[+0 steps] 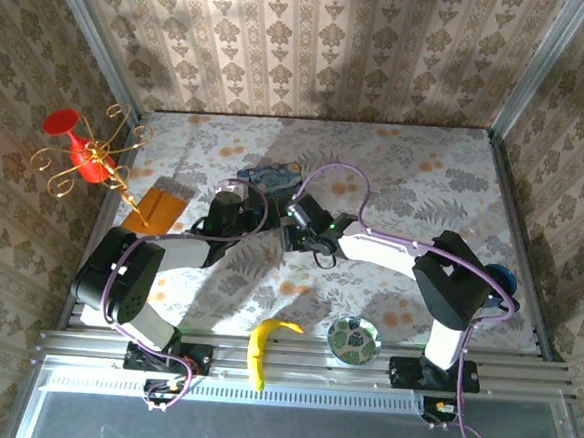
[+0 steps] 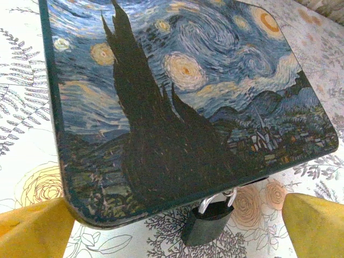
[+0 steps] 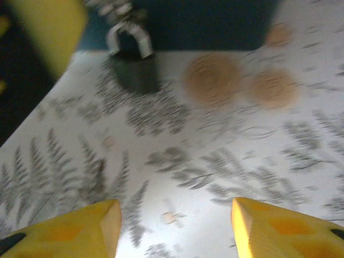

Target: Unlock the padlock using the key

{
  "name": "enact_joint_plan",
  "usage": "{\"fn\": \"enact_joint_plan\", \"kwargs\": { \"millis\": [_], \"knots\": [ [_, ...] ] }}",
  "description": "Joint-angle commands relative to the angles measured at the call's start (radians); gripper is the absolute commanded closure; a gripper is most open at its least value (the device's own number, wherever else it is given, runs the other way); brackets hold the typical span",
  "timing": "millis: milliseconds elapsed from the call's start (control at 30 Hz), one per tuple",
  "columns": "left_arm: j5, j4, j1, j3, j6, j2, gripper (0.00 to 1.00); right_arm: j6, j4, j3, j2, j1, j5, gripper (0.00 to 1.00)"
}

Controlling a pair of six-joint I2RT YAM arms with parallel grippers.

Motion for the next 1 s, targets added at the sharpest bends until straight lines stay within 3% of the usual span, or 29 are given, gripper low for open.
{"fn": "enact_joint_plan", "kwargs": {
  "millis": [0, 400, 967],
  "knots": [
    [-0.055, 0.013, -0.009, -0.020, -0.040, -0.043, 0.00, -0.010, 0.034, 0.026, 0.034, 0.035, -0.050, 0.47],
    [-0.204, -0.187, -0.009, -0.057, -0.017, -0.250, 0.00, -0.047, 0.037, 0.102, 0.145, 0.086, -0.124, 0.60],
    [-0.244, -0.235, -0.007, -0.070, -0.013, -0.299, 0.00, -0.064, -0.004, 0.188, 0.239, 0.090, -0.142, 0.69]
  ]
}}
